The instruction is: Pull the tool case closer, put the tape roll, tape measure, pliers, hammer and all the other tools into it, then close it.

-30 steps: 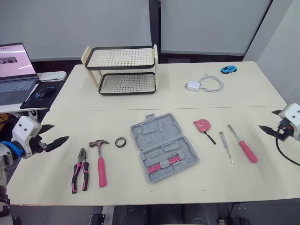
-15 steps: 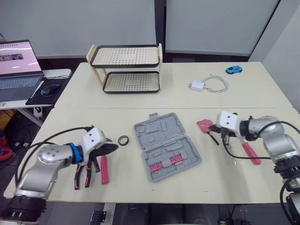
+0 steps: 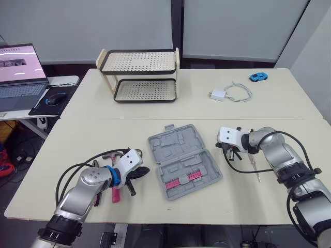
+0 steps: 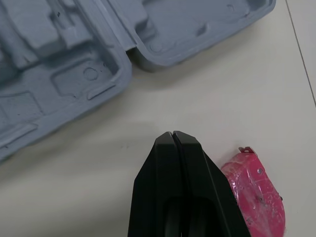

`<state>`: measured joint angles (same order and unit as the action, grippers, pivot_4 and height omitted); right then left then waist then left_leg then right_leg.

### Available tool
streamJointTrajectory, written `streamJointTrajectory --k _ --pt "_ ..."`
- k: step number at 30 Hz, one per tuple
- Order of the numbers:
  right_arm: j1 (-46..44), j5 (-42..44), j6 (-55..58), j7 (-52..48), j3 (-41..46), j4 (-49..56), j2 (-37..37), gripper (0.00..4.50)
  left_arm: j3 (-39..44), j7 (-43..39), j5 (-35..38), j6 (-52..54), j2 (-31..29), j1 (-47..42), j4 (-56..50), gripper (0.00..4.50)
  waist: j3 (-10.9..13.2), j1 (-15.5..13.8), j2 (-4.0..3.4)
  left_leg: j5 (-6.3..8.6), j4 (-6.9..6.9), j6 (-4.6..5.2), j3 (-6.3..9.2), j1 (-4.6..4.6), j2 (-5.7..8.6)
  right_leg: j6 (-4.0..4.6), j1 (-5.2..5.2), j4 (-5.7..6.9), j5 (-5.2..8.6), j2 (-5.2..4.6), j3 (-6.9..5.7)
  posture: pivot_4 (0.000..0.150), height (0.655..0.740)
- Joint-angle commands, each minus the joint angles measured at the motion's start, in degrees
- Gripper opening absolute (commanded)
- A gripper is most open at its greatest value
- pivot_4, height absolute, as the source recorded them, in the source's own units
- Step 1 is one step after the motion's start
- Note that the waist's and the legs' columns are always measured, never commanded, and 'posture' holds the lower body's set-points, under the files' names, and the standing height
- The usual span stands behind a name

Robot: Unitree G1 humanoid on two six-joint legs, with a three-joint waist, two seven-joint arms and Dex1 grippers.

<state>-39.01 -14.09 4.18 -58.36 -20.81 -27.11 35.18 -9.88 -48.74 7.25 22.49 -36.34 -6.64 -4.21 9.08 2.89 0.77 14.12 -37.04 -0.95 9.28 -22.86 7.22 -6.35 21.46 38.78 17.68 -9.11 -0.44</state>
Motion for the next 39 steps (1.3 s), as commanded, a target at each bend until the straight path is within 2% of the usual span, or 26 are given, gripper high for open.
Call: streamJointTrajectory --k 1,18,25,39 --pt "-2.71 -1.47 -2.14 1.64 -1.06 -3.17 -2.12 0.00 -0.73 1.09 -0.89 0.16 0.82 -0.54 -1.13 0.04 0.00 0.02 0.00 0.00 0.00 0.00 0.01 0.00 -0.01 0.00 0.00 0.01 0.00 0.00 -0.01 0.150 0.7400" --pt "-8.39 -5.16 -5.08 0.44 -4.52 -13.41 -8.13 0.00 -4.12 2.25 -3.86 0.88 7.64 -8.35 7.36 0.04 -0.01 0.21 0.01 -0.04 0.00 -0.08 0.06 0.00 0.02 0.00 -0.01 0.04 0.00 0.00 -0.04 0.150 0.7400" --pt "-5.68 -4.75 -1.16 -3.57 -5.06 -7.06 -8.00 0.00 -5.00 1.87 -4.45 0.49 10.03 -11.47 10.15 0.04 -0.04 0.13 0.04 -0.05 -0.03 -0.09 0.07 0.00 0.03 0.00 -0.03 0.06 -0.01 -0.01 -0.05 0.150 0.7400" --pt "-0.09 -4.00 5.47 -5.22 -5.00 4.20 -6.10 0.00 -5.13 -2.09 -3.72 1.28 9.25 -12.21 11.19 0.04 -0.05 -0.07 0.05 -0.05 -0.03 -0.09 0.08 0.01 0.03 0.00 -0.03 0.06 0.00 -0.01 -0.05 0.150 0.7400"
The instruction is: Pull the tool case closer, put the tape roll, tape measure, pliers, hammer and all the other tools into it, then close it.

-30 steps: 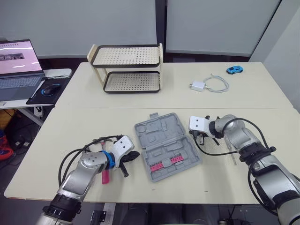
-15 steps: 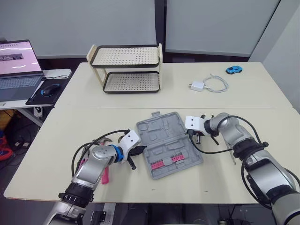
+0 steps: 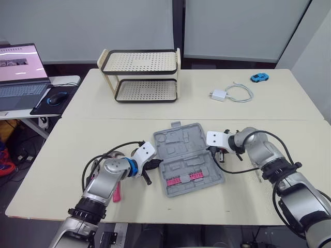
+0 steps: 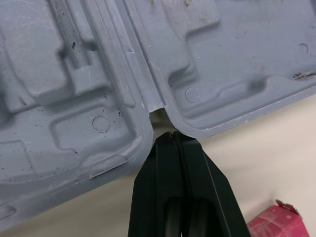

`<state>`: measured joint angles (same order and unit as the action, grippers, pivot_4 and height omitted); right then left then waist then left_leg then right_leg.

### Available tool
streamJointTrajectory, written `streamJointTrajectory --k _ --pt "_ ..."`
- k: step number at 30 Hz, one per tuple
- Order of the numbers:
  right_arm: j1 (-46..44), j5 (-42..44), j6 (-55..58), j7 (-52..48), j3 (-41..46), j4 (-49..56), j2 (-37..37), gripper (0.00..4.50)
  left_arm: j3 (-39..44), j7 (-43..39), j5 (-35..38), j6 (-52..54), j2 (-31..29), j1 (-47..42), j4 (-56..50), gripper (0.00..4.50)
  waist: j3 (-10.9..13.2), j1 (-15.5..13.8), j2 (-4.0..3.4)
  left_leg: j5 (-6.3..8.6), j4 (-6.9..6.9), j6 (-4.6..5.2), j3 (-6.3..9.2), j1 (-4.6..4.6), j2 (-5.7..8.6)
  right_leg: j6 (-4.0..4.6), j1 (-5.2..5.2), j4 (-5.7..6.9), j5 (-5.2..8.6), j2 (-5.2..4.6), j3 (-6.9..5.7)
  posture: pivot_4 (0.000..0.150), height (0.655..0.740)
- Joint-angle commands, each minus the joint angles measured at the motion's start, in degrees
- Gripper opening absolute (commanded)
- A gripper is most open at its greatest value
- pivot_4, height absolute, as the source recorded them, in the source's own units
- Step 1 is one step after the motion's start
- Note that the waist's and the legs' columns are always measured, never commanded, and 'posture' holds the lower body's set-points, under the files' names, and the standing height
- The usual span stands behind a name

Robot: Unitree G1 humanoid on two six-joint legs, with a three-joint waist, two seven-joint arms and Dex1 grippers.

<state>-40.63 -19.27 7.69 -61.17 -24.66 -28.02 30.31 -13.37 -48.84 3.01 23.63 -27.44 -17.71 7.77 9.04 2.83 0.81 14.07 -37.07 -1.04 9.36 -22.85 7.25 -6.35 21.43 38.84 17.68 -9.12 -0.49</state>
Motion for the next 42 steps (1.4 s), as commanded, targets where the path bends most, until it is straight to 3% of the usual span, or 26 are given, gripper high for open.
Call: streamJointTrajectory --k 1,16,25,42 --pt "2.04 1.20 2.92 -2.61 -1.17 6.34 -1.27 0.00 -2.07 -2.31 0.17 -0.26 0.32 -1.37 -0.98 0.04 -0.01 -0.03 0.01 0.00 0.00 0.00 0.01 0.00 0.00 0.00 0.00 0.00 0.00 0.00 0.00 0.150 0.7400" --pt "18.53 2.80 21.29 -2.73 1.94 34.46 3.56 0.00 -9.28 -7.55 -3.31 -0.25 -1.25 -0.62 -7.05 0.04 -0.03 -0.99 0.05 0.01 0.02 0.02 0.01 -0.01 0.00 0.00 0.00 -0.04 0.00 0.00 -0.01 0.150 0.7400" --pt "27.82 3.57 30.75 -1.63 3.99 48.18 5.45 0.00 -11.54 -9.74 -2.53 3.97 -2.03 4.93 -14.45 0.04 -0.04 -1.21 0.06 0.02 0.04 0.04 0.01 -0.02 0.01 -0.01 -0.03 -0.10 0.01 -0.01 0.00 0.150 0.7400" --pt "36.24 6.75 42.08 -0.22 3.98 60.93 10.32 0.00 -15.55 -12.15 -3.77 5.46 -2.13 5.63 -16.53 0.04 -0.07 -2.03 0.07 0.15 0.04 0.26 -0.02 0.00 0.01 -0.01 -0.13 -0.26 0.01 -0.01 -0.02 0.150 0.7400"
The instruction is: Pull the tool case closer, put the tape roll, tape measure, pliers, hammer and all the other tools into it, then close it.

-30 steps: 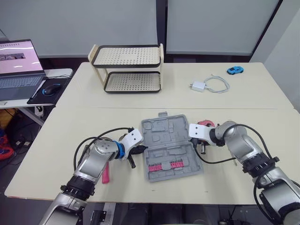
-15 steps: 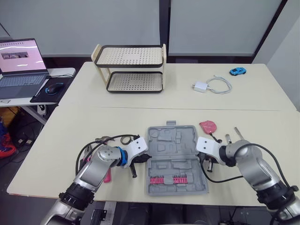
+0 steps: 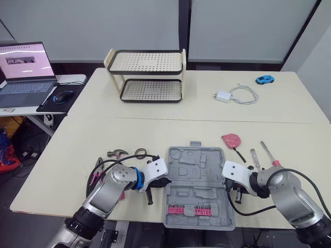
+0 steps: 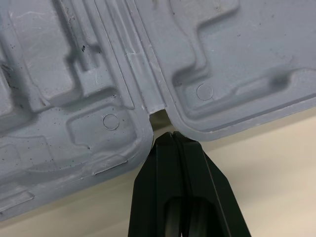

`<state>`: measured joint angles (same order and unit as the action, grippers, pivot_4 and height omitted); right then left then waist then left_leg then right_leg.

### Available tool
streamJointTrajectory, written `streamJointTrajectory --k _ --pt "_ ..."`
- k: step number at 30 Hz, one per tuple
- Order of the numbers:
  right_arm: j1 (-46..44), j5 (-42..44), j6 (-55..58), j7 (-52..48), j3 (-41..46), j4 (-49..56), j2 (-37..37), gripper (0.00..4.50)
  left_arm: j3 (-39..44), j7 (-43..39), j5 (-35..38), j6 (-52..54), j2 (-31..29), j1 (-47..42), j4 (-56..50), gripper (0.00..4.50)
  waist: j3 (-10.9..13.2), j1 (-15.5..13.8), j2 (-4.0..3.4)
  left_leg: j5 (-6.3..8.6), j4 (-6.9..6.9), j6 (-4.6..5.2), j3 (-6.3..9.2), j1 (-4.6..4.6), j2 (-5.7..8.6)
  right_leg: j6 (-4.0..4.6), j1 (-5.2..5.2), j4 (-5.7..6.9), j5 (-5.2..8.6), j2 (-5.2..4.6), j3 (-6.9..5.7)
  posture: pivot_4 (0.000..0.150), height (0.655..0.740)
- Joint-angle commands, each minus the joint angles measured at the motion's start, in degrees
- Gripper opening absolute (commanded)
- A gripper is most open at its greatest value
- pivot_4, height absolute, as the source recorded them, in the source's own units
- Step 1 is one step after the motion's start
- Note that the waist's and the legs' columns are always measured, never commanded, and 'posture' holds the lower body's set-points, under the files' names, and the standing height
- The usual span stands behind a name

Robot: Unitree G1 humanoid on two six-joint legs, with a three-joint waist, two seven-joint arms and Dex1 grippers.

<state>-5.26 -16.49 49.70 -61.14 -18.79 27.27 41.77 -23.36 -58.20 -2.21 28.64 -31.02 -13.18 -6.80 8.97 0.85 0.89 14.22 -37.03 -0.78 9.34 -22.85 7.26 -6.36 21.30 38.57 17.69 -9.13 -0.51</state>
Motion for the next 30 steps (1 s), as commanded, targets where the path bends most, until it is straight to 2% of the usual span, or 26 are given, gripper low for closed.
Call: streamJointTrajectory --k 1,30 --pt "1.37 4.06 0.46 -0.01 -2.03 6.34 -1.03 0.00 -5.58 -3.15 1.58 0.78 1.17 1.47 -2.50 0.04 0.00 -0.06 0.00 0.00 0.00 0.00 0.00 0.00 0.00 0.00 0.00 0.00 0.00 0.00 0.00 0.150 0.7400" --pt "5.99 8.46 2.09 4.12 -2.68 9.59 2.86 0.00 -7.29 -2.83 0.58 2.97 -0.22 5.61 -6.60 0.04 -0.18 -0.71 0.13 0.03 0.03 0.05 0.01 0.03 -0.02 -0.01 -0.06 -0.08 0.01 0.01 -0.04 0.150 0.7400"
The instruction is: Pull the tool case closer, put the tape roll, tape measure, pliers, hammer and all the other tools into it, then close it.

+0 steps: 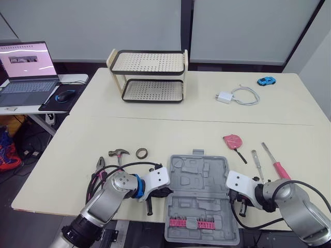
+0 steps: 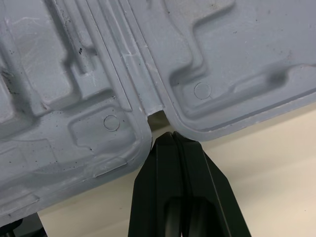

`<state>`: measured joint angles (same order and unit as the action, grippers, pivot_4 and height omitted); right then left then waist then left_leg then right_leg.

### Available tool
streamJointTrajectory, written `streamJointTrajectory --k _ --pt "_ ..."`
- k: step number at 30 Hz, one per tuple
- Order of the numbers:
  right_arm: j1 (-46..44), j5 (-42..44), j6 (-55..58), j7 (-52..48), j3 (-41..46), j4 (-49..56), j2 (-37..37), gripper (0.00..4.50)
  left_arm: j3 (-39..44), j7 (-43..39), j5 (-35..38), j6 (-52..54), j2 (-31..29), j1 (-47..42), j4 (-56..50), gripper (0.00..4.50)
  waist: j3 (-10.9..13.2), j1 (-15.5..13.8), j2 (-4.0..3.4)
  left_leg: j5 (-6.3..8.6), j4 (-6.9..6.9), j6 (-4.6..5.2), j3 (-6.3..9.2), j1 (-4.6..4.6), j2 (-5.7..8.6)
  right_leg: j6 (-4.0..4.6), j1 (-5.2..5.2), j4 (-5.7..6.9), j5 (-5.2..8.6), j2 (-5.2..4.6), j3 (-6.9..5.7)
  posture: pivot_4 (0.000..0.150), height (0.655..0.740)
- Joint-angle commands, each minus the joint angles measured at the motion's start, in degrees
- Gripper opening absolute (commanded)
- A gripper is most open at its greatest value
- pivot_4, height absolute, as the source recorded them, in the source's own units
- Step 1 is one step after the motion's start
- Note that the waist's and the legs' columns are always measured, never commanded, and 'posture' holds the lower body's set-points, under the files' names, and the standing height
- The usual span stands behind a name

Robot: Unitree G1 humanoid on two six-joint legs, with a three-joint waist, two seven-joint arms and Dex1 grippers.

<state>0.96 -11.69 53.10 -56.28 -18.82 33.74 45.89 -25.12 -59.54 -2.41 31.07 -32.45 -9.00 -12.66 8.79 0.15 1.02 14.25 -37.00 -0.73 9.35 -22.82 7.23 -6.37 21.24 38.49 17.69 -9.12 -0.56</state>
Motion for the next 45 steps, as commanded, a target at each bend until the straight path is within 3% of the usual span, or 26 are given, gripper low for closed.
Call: streamJointTrajectory --k 1,13,24,32,35,38,45 --pt "-0.27 3.75 -1.29 -0.72 -2.78 3.06 -1.14 0.00 -5.56 -1.42 0.71 0.55 1.23 1.39 -0.62 0.04 -0.01 -0.01 0.00 0.00 0.00 0.00 0.00 0.00 0.00 0.00 0.00 -0.01 0.00 0.00 0.00 0.150 0.7400" --pt "0.18 4.51 -3.27 1.12 -1.39 -0.11 0.89 0.00 -2.61 -0.43 0.55 -0.07 -0.27 0.96 1.74 0.04 -0.18 -0.02 0.08 0.01 0.02 0.01 0.01 0.02 -0.02 0.00 -0.04 -0.07 0.00 0.01 -0.03 0.150 0.7400" --pt "1.16 6.46 -10.12 1.06 2.38 -5.95 6.05 0.00 1.94 -0.07 1.59 -3.69 -5.54 -0.22 4.99 0.04 -0.16 0.02 0.12 0.01 0.03 0.01 0.02 0.02 -0.06 0.00 -0.03 -0.07 0.00 0.04 -0.03 0.150 0.7400" --pt "4.12 15.23 -15.52 -2.67 16.66 -8.58 11.16 0.00 12.97 -1.60 9.76 -3.96 -10.54 1.10 -0.15 0.04 0.10 0.01 0.16 0.01 0.02 0.01 0.01 -0.06 -0.04 0.01 0.06 -0.04 0.00 0.03 -0.01 0.150 0.7400" --pt "4.46 21.87 -14.40 -5.88 26.60 -8.31 12.18 0.00 23.09 -2.38 16.39 -3.29 -12.60 1.23 -0.93 0.04 0.20 0.03 0.13 0.01 0.03 0.01 -0.01 -0.08 -0.06 0.01 0.07 -0.05 0.00 0.03 -0.01 0.150 0.7400" --pt "4.38 26.16 -16.83 -7.18 35.82 -11.33 11.61 0.58 32.63 -2.54 21.25 -2.88 -14.34 0.52 2.36 0.62 0.22 -0.01 0.14 0.01 0.02 0.01 0.04 -0.08 -0.08 0.01 0.05 -0.06 -0.01 0.04 -0.06 0.150 0.7400" --pt "4.23 28.20 -35.90 -5.41 53.63 -33.80 8.76 3.05 52.06 -1.86 23.18 -12.50 -21.34 1.87 27.10 2.79 0.24 0.15 0.12 0.01 0.10 0.02 -0.03 -0.05 -0.07 0.03 0.00 -0.25 -0.02 0.04 -0.06 0.150 0.7400"
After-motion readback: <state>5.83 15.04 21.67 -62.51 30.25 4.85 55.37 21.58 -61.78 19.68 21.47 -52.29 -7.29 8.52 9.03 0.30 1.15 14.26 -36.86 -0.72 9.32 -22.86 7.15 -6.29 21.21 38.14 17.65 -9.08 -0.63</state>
